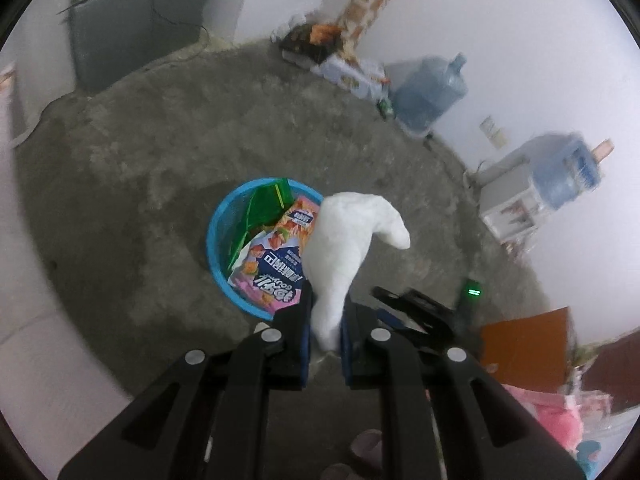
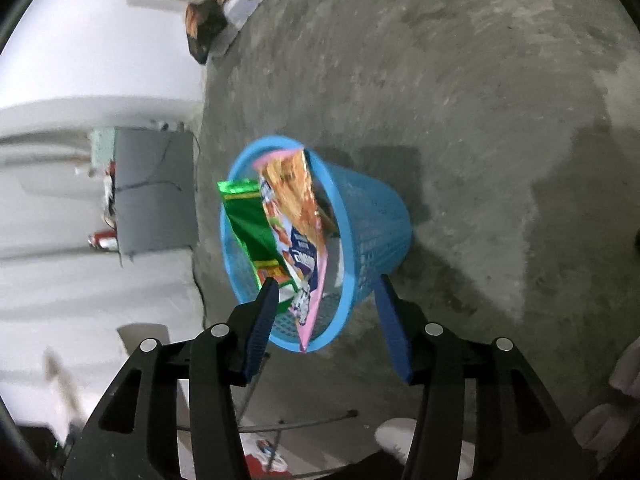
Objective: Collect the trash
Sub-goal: 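Carry the white glove and orange snack bag to the wastebasket and release with both tools, then move both open tools back over the table toward the white bottle and red wrapper, then grasp the white AD bottle with the right tool while the left tool grasps the red wrapper, then lift the white bottle with the right tool while the left tool lifts the red wrapper, then carry the bottle and red wrapper over the wastebasket and release with both tools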
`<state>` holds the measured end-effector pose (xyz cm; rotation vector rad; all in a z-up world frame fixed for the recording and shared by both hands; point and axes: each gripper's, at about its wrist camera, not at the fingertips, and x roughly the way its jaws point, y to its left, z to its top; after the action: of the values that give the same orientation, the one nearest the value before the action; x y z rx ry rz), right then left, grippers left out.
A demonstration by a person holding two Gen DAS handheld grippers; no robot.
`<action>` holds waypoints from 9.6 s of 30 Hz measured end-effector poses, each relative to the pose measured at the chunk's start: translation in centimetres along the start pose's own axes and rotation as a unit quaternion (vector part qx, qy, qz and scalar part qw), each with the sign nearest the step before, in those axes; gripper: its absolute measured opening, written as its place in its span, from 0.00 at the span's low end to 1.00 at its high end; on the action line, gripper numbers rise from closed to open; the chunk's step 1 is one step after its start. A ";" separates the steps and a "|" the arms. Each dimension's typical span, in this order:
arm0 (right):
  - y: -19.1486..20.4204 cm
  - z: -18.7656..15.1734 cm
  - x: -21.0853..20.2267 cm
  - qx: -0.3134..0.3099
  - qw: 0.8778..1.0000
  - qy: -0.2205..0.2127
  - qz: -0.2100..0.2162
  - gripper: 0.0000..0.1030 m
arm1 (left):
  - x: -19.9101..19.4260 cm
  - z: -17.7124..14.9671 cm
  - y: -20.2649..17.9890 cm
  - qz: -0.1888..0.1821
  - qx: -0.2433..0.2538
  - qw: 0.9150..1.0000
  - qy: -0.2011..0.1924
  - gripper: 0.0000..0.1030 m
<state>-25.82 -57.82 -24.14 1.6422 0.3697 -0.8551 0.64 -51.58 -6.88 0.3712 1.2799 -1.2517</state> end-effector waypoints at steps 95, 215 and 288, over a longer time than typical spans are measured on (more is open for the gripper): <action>32.9 -64.1 7.5 -0.845 0.423 0.328 0.004 0.61 | -38.5 -48.2 25.8 0.244 -0.444 0.788 -0.351 0.94; 31.1 -41.4 6.0 -0.623 0.716 0.312 -0.041 0.53 | -24.3 -29.3 19.4 0.275 -0.153 0.934 -0.170 0.11; 14.3 -2.5 0.2 -0.240 0.967 0.039 -0.071 0.70 | -6.1 -0.9 2.2 -0.034 -0.048 0.998 -0.036 0.75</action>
<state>-15.51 -59.25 -14.05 1.2089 0.6989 -0.7373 3.25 -47.10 -2.93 0.2127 1.2950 -1.2438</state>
